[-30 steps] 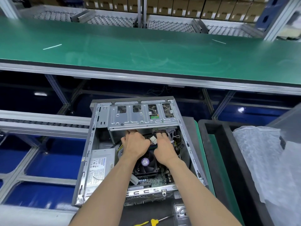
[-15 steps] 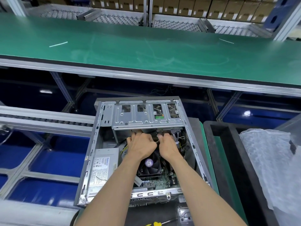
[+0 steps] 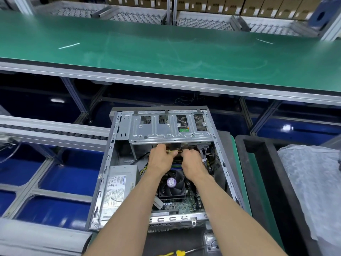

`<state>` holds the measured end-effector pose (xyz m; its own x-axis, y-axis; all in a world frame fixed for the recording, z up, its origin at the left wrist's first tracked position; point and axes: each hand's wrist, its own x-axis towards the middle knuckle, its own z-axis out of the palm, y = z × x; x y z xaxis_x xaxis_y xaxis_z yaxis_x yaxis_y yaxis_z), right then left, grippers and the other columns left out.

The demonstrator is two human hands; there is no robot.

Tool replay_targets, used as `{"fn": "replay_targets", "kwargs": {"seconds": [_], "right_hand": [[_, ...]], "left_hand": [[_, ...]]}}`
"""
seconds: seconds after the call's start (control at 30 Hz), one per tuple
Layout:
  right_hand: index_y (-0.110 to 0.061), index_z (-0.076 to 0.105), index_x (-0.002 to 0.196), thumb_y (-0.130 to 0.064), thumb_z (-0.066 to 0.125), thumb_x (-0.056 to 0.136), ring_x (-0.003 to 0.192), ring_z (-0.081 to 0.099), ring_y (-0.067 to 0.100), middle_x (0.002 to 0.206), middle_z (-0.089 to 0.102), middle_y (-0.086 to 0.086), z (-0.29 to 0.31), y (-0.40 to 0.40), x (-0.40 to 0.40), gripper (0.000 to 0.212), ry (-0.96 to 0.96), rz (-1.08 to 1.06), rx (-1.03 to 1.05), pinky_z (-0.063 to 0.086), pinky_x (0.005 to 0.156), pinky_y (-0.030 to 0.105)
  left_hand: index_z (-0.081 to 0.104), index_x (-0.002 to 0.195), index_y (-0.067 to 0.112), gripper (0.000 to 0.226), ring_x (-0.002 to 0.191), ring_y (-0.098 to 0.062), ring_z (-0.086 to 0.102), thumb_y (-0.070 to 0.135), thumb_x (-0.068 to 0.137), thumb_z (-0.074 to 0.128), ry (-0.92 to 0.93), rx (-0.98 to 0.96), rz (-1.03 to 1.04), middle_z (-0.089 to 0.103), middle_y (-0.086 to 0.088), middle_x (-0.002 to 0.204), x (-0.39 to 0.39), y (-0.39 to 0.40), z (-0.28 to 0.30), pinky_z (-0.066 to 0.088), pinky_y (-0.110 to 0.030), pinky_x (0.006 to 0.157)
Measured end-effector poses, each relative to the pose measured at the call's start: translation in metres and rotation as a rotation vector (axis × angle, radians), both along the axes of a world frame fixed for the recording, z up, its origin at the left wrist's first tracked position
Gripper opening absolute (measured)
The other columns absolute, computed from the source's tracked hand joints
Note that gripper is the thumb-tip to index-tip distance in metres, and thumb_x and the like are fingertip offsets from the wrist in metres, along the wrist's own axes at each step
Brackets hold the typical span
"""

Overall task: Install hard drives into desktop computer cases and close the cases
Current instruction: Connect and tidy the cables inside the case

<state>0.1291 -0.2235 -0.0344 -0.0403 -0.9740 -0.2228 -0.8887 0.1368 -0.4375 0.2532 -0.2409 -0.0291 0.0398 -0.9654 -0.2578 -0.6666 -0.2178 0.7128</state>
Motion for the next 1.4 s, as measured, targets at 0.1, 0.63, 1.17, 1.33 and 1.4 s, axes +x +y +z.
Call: {"fn": "replay_targets", "kwargs": {"seconds": [0.1,0.63,1.17,1.33,1.4], "right_hand": [[0.002,0.058,0.110,0.015,0.043,0.089,0.091,0.050,0.032,0.110,0.056,0.022,0.000,-0.001,0.000,0.029,0.075,0.019,0.022,0.036,0.063,0.037],[-0.011,0.056,0.139,-0.006,0.036,0.106,0.119,0.060,0.030,0.130,0.063,0.017,0.005,-0.025,0.000,0.039,0.122,0.038,0.216,0.046,0.089,0.030],[-0.004,0.060,0.134,-0.017,0.040,0.107,0.125,0.054,0.032,0.134,0.059,0.019,-0.002,-0.033,0.000,0.036,-0.061,-0.128,0.235,0.041,0.096,0.032],[-0.001,0.060,0.132,-0.020,0.043,0.106,0.125,0.054,0.033,0.134,0.060,0.020,-0.004,-0.036,-0.001,0.037,-0.096,-0.171,0.270,0.040,0.097,0.032],[-0.001,0.059,0.133,-0.020,0.041,0.107,0.127,0.053,0.032,0.135,0.059,0.019,-0.005,-0.037,0.000,0.037,-0.100,-0.180,0.277,0.040,0.098,0.032]], "left_hand": [[0.041,0.073,0.016,0.023,0.073,-0.024,0.051,0.006,0.086,0.057,-0.037,0.043,0.095,0.051,-0.007,0.085,0.002,0.001,0.002,0.041,-0.032,0.064],[0.063,0.104,0.003,0.023,0.105,-0.042,0.057,0.024,0.095,0.067,0.029,0.064,0.367,0.059,-0.021,0.115,0.005,-0.005,-0.009,0.051,-0.045,0.091],[0.064,0.110,0.007,0.025,0.112,-0.040,0.053,0.029,0.099,0.059,-0.019,0.071,0.364,0.061,-0.018,0.118,0.002,-0.005,-0.011,0.042,-0.042,0.092],[0.065,0.106,0.011,0.022,0.109,-0.038,0.054,0.032,0.099,0.061,0.016,0.073,0.371,0.062,-0.016,0.115,0.004,-0.003,-0.009,0.045,-0.045,0.099],[0.067,0.104,0.014,0.020,0.107,-0.039,0.055,0.032,0.098,0.062,0.025,0.071,0.366,0.063,-0.016,0.115,0.005,-0.001,-0.007,0.046,-0.047,0.099]]}}
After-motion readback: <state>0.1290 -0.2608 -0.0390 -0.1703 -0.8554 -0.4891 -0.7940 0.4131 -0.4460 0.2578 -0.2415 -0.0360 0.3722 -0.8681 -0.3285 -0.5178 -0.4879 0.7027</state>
